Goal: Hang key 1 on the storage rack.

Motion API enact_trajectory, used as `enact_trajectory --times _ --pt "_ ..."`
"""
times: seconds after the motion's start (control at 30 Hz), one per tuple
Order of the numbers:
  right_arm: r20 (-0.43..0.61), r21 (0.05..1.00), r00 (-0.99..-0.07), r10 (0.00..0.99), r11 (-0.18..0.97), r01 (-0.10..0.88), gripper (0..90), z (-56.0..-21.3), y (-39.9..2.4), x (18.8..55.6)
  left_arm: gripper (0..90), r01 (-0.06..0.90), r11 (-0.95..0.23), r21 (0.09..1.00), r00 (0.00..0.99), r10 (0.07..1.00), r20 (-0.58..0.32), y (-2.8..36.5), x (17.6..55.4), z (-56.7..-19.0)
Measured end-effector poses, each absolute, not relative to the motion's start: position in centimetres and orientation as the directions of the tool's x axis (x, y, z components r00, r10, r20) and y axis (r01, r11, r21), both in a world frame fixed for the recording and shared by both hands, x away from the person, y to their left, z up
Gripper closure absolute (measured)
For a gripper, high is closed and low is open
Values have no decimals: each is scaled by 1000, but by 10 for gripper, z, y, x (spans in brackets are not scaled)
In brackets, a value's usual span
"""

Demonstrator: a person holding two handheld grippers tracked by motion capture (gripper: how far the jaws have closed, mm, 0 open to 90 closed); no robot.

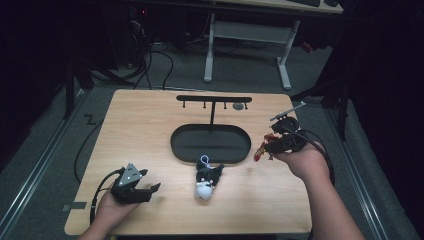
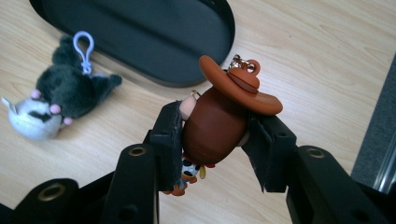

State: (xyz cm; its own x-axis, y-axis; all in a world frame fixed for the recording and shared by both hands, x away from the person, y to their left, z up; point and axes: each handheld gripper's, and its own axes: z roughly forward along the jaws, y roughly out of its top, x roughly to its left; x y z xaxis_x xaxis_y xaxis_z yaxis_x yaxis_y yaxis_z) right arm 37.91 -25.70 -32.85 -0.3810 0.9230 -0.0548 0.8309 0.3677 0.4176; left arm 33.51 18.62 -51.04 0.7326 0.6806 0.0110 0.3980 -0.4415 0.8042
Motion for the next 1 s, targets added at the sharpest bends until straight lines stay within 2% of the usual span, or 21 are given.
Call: enact_trajectory --times 0.47,1.0 --pt "-61 435 -393 918 379 817 585 -320 -239 410 310 409 -413 814 716 698 -5 196 335 -509" --pt "-63 455 -385 921 370 810 585 -314 -231 426 312 415 -415 810 723 691 -16 196 334 -510"
